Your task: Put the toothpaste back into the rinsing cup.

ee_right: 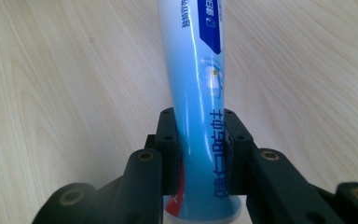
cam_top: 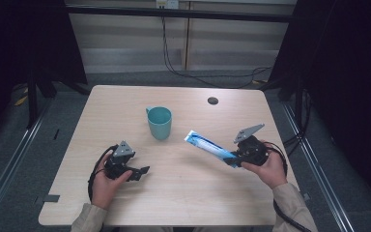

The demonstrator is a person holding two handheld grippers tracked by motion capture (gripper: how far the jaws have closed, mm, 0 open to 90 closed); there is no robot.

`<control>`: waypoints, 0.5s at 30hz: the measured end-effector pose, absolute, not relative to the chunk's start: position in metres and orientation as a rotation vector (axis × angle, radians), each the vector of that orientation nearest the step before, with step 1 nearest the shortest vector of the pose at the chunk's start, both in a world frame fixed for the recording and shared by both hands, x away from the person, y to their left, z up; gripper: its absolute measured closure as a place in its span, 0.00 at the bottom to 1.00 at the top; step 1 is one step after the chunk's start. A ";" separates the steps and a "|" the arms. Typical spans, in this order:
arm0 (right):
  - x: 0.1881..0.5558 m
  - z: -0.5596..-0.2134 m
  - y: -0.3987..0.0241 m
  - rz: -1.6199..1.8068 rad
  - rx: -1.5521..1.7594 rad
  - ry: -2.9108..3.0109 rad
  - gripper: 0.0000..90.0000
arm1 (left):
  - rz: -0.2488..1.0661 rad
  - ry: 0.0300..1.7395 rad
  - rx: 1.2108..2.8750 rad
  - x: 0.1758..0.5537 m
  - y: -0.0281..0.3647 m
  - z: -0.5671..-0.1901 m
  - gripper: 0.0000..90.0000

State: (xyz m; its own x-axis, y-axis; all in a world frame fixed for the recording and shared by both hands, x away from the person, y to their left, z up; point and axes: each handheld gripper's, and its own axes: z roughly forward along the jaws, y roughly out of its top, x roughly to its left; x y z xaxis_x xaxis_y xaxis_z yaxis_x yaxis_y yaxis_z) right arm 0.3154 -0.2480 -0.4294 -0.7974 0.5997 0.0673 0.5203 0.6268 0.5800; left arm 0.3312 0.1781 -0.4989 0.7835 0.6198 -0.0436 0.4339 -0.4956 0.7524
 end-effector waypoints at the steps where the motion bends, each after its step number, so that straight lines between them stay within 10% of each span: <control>1: 0.316 -0.429 -0.247 0.901 0.942 2.707 0.81 | 0.289 0.782 2.153 0.331 0.177 -0.498 0.18; 15: 0.320 -0.425 -0.231 1.002 0.945 2.674 0.81 | 0.229 0.711 2.102 0.332 0.150 -0.479 0.19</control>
